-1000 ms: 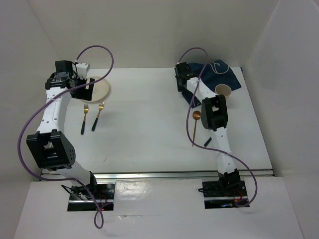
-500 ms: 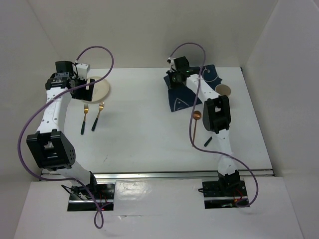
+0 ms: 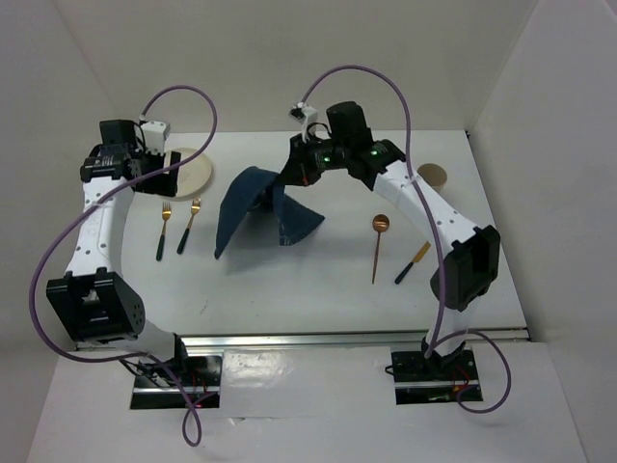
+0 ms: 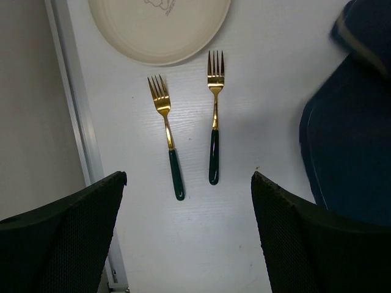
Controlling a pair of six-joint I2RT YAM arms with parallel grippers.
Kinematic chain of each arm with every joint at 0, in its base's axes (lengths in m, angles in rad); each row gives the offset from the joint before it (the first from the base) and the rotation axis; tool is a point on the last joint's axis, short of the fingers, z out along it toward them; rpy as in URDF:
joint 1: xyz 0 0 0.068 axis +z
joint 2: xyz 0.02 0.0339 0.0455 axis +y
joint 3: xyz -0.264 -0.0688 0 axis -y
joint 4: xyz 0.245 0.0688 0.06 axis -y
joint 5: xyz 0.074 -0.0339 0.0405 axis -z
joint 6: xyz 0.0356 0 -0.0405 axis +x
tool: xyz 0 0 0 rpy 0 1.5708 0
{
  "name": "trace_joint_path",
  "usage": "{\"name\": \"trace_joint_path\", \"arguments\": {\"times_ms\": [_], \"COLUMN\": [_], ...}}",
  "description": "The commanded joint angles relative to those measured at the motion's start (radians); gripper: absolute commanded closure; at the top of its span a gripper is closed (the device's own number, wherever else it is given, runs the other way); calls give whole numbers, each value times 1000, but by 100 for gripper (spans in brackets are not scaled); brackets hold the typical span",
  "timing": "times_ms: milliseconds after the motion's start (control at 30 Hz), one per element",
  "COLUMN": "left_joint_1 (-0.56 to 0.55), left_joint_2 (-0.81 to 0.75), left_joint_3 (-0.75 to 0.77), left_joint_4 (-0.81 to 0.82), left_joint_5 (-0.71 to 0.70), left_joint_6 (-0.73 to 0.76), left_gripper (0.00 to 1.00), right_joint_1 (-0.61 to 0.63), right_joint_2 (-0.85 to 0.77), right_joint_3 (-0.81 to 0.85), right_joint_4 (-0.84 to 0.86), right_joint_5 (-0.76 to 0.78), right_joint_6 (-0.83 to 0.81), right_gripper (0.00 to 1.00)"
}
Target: Set the dinner table for one person
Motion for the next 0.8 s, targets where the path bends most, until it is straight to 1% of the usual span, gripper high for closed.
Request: {"name": "trace_joint_path", "arguments": {"times_ms": [0, 33, 100, 167, 200, 233, 267, 300, 333, 367, 400, 433, 467, 500, 533, 567, 600, 633, 700, 733, 767], "left_joint_1": [-5, -5, -5, -15, -31, -61, -84, -110, -176, -213, -251, -288, -363, -406, -492, -530, -566, -618, -670, -699, -763], "left_joint_2": [-48, -48, -48, -48, -35, -26, -16, 5, 5, 17, 8, -4, -18, -27, -41, -41, -56, -77, -97, -98, -107], "left_joint_3": [-9, -9, 10, 20, 30, 30, 40, 41, 41, 24, -22, -51, -79, -114, -124, -134, -159, -176, -241, -265, -291], "left_joint_4": [2, 2, -9, -20, -29, -41, -73, -87, -96, -96, -63, -31, -1, 17, 17, 17, 17, 17, 8, -6, -18], "left_joint_5": [47, 47, 58, 68, 68, 68, 68, 56, 17, -13, -46, -77, -115, -129, -139, -139, -139, -139, -128, -128, -140], "left_joint_6": [-5, -5, -5, 4, 13, 30, 68, 84, 101, 131, 141, 152, 162, 190, 202, 228, 237, 238, 263, 264, 264], "left_gripper": [10, 10, 10, 10, 10, 10, 10, 10, 10, 10, 10, 9, 9, 9, 8, 8, 6, 5, 5, 5, 5], "right_joint_1": [-19, -19, -19, -19, -32, -45, -88, -111, -131, -148, -174, -174, -174, -185, -185, -197, -197, -197, -197, -197, -208], "right_joint_2": [-99, -113, -122, -72, -46, -17, 60, 100, 140, 225, 272, 316, 411, 457, 499, 549, 550, 495, 408, 366, 297], "right_joint_3": [-90, -119, -176, -186, -198, -198, -186, -175, -149, -126, -97, -9, 50, 111, 242, 292, 316, 266, 131, 0, -58], "right_joint_4": [115, 145, 145, 86, 60, 29, -30, -49, -60, -69, -69, -78, -135, -182, -236, -325, -345, -345, -254, -224, -180], "right_joint_5": [-106, -106, -89, -38, 33, 63, 63, 63, 78, 78, 78, 110, 149, 239, 258, 270, 294, 308, 330, 330, 342], "right_joint_6": [137, 174, 199, 210, 223, 243, 278, 298, 324, 355, 355, 355, 355, 355, 355, 355, 355, 355, 364, 364, 364], "right_gripper": [100, 100, 100, 100, 100, 100, 100, 100, 100, 97, 88, 62, 49, 41, 34, 31, 30, 26, 25, 23, 23]}}
